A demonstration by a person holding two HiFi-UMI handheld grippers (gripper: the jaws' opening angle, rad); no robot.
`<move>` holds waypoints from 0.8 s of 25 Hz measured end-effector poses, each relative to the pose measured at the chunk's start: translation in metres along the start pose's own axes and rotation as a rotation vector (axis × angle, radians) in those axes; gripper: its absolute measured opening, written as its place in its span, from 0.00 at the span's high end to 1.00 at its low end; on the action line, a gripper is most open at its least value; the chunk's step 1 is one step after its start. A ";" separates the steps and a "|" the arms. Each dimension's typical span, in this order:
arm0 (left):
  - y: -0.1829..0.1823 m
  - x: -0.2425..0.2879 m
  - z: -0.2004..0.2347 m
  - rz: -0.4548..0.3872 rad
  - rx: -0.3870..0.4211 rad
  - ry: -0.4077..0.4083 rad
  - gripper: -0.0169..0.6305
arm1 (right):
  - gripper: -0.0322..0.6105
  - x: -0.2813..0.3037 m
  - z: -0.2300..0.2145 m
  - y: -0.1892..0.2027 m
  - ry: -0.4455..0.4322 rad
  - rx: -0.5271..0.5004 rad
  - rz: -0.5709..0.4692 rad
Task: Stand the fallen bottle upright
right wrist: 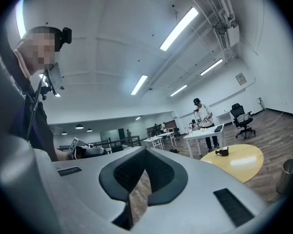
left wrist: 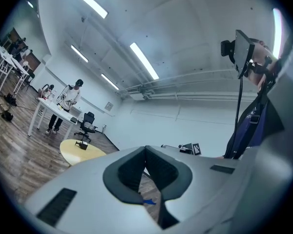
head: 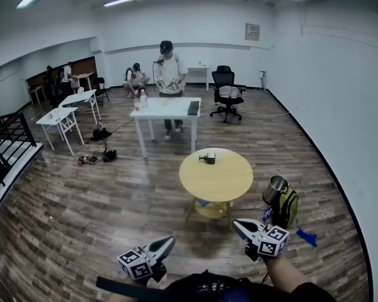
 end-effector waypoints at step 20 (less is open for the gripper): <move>0.009 0.211 0.056 0.001 -0.012 -0.004 0.97 | 0.97 -0.014 -0.215 -0.043 0.003 0.018 0.007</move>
Point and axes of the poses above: the fingertips, and each gripper's own axes: x forward along the fingers, z to its left, y out of its underside, the point moved 5 cm from there along -x, backward along the fingers, and after that the axes turned 10 degrees about y, right-handed, at the moved point
